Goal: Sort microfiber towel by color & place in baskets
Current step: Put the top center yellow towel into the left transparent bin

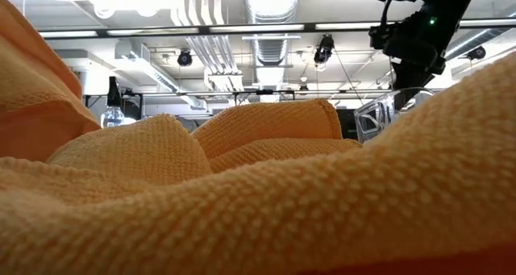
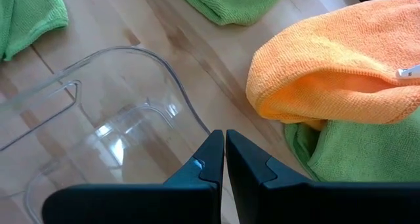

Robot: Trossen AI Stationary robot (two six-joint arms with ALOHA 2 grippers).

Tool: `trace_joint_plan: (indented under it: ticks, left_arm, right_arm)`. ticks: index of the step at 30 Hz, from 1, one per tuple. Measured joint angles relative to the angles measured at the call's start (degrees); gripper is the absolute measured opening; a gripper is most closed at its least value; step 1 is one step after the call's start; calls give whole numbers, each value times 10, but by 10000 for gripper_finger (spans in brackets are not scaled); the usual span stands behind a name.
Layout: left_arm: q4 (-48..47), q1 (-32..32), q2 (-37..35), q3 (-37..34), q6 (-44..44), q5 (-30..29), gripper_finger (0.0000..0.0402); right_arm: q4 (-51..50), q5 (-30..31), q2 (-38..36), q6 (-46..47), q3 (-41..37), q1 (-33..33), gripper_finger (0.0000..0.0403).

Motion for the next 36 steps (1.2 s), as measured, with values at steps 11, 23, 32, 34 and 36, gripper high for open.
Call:
trace_joint_plan:
  ticks: [11, 23, 32, 34, 36]
  left_arm:
    - [-113, 63, -2, 29, 108, -88, 149]
    - [-113, 195, -5, 59, 351, -183, 149]
    - [-106, 254, -5, 60, 455, -248, 149]
    - [-107, 268, -5, 60, 484, -275, 149]
    - [-110, 286, -5, 60, 508, -299, 149]
  right_arm:
    - [47, 0, 0, -3, 0, 0, 13]
    - [58, -30, 0, -5, 1, 0, 13]
    - [61, -30, 0, -39, 63, 0, 13]
    - [62, -27, 0, -53, 84, 0, 13]
    - [62, -26, 0, -63, 104, 0, 13]
